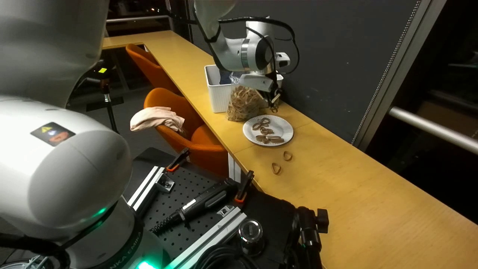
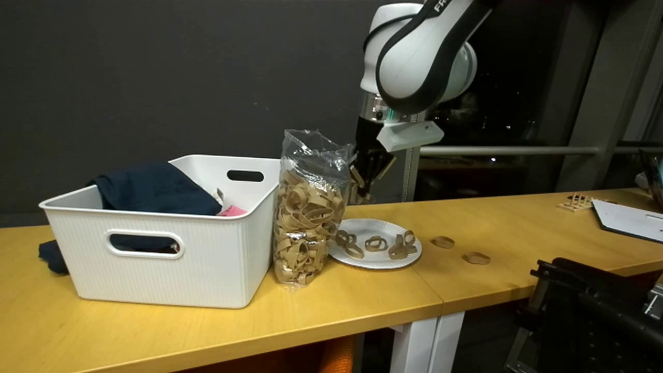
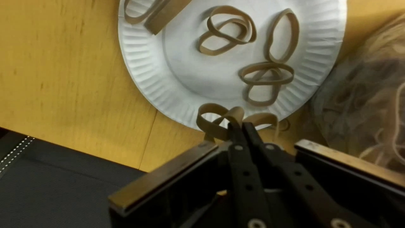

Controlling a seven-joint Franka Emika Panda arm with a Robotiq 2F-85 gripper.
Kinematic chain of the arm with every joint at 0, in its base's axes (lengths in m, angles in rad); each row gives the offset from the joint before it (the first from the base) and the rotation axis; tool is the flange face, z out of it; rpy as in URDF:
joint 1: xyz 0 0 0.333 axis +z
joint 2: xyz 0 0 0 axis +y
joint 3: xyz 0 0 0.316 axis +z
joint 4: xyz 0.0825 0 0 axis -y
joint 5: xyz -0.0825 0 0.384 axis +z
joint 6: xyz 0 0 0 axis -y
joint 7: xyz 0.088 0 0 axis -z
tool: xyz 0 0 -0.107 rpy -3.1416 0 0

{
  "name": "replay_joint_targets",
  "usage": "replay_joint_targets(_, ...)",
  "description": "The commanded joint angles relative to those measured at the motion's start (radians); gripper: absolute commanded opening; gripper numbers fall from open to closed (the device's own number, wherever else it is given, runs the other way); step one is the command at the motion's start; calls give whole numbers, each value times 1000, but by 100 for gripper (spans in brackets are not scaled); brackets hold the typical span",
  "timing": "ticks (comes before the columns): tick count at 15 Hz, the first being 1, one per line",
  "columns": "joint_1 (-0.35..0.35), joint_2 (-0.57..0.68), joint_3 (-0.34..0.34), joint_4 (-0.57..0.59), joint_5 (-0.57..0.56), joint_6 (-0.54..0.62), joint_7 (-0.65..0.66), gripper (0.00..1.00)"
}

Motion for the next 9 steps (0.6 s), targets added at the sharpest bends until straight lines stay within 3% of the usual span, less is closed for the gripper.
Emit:
replay_joint_targets(1,55,-107,-50,-30,-48,-105,79,1)
replay_joint_targets(9,83,-243,-21,23,-186,-236,181,1)
